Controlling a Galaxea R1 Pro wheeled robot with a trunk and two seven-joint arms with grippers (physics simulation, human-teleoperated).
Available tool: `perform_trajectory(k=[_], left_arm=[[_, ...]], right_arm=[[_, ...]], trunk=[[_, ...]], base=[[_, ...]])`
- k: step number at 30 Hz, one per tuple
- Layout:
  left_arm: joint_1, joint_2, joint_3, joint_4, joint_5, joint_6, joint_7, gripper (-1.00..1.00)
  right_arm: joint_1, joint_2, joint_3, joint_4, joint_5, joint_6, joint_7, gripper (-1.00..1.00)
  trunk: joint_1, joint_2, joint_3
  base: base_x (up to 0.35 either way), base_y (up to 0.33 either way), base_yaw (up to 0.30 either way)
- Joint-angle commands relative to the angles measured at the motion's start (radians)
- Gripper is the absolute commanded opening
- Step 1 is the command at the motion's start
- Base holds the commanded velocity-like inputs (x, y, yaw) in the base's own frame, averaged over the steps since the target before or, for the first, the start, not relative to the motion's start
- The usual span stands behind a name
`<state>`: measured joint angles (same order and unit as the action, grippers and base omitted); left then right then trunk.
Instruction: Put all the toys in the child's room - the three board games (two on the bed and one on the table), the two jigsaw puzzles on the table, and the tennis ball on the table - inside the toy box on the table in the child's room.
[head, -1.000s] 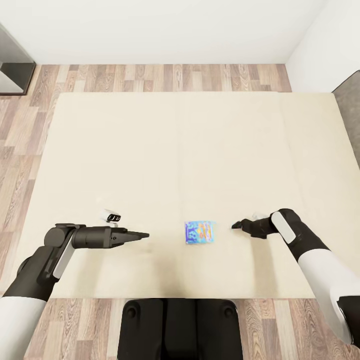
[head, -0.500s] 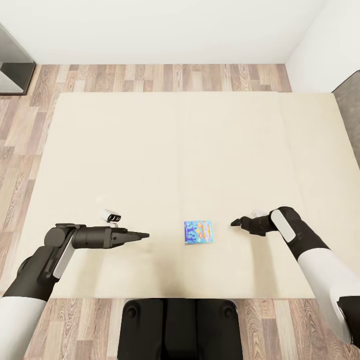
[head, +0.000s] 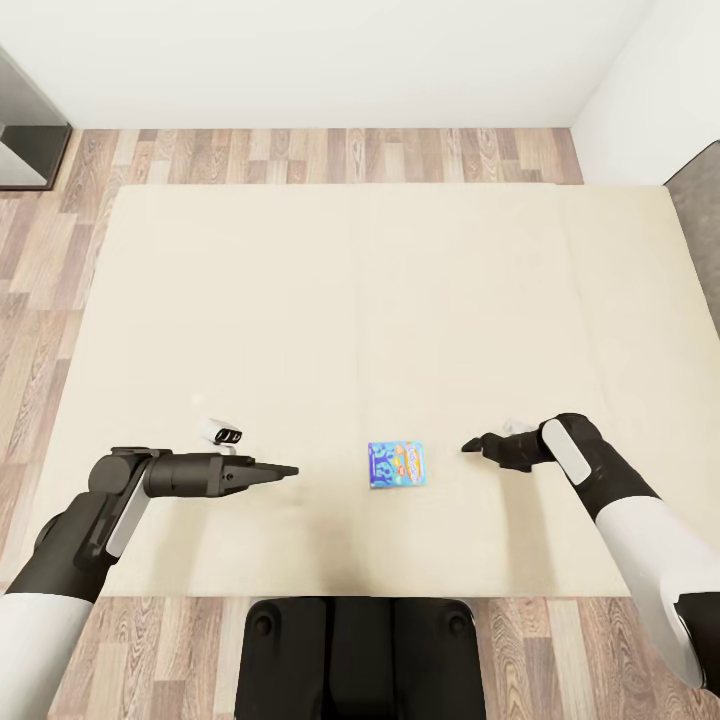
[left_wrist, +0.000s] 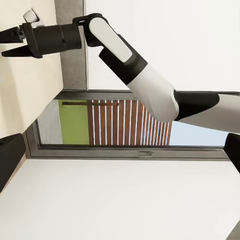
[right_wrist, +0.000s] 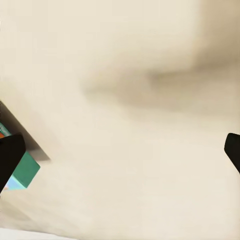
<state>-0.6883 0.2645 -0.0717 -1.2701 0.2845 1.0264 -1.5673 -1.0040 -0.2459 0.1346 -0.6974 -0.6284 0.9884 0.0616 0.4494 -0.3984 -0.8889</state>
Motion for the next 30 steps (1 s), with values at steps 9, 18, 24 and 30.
perform_trajectory(k=[9,18,24,30], left_arm=[[0.000,0.001,-0.001,0.000,0.002,0.011,-0.004,1.00],[0.000,0.001,0.000,0.000,0.003,0.011,-0.004,1.00],[0.000,0.001,0.001,0.000,0.004,0.011,-0.004,1.00],[0.000,0.001,0.001,0.000,0.004,0.011,-0.004,1.00]], right_arm=[[-0.001,-0.002,0.002,-0.001,-0.004,0.005,0.023,1.00],[-0.001,0.008,0.002,-0.001,0.001,0.002,0.122,1.00],[-0.001,0.014,0.003,-0.001,0.004,-0.001,0.149,1.00],[-0.001,0.017,0.003,-0.001,0.005,-0.006,0.157,1.00]], trunk=[[0.001,-0.002,-0.001],[0.001,-0.002,-0.001],[0.001,-0.002,-0.001],[0.001,-0.002,-0.001]], base=[[0.000,0.000,0.000],[0.000,0.000,0.000],[0.000,0.000,0.000],[0.000,0.000,0.000]])
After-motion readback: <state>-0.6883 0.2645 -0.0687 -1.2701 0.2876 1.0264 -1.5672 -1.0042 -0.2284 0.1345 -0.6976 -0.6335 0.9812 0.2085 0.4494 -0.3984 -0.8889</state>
